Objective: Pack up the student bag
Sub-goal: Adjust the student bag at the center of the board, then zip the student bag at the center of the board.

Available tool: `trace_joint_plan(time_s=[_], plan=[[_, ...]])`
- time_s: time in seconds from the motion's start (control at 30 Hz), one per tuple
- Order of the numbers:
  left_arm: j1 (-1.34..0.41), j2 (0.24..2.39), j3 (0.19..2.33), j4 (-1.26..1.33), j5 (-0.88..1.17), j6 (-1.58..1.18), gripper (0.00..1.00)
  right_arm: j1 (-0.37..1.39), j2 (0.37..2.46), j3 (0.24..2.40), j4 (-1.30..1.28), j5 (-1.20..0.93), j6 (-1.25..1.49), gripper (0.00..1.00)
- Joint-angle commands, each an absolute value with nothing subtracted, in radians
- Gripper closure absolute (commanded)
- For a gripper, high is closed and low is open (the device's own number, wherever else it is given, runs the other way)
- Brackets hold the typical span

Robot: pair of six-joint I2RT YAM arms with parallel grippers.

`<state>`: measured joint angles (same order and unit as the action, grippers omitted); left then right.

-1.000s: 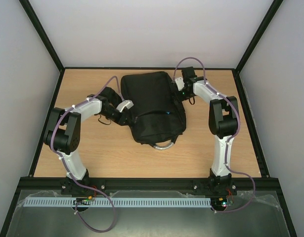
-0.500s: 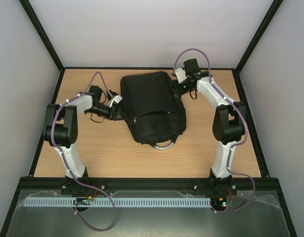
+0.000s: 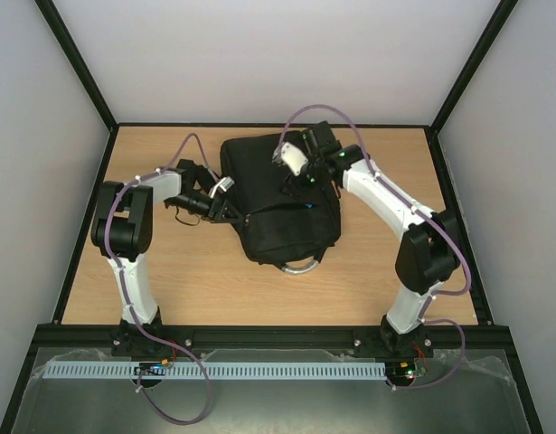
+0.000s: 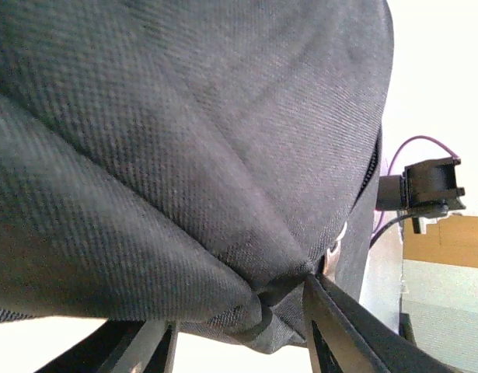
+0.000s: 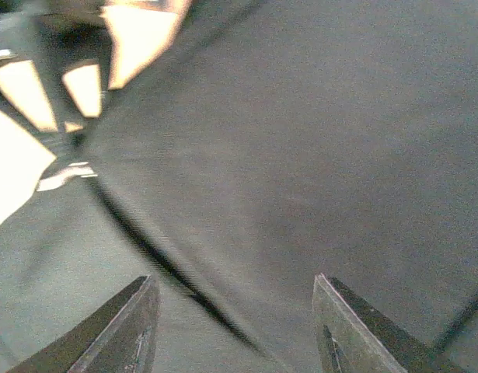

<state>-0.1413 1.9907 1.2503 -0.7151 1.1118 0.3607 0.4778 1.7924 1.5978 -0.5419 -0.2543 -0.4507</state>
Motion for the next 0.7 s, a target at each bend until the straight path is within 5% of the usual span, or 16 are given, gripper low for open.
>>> trace_joint_plan(time_s=[0.0, 0.3, 0.67], plan=[[-0.169, 2.047, 1.306, -0.739, 1.185, 0.388, 0.59, 0.602, 1.717, 1.491, -0.558, -0.299, -0.563, 0.47], [-0.174, 2.057, 1.369, -0.764, 1.275, 0.407, 0.91, 0.726, 1.755, 1.46, -0.502, -0.27, -0.628, 0.5], [-0.174, 1.993, 1.379, -0.83, 1.323, 0.502, 0.97, 0.741, 1.821, 1.458, -0.456, -0.276, -0.695, 0.48]])
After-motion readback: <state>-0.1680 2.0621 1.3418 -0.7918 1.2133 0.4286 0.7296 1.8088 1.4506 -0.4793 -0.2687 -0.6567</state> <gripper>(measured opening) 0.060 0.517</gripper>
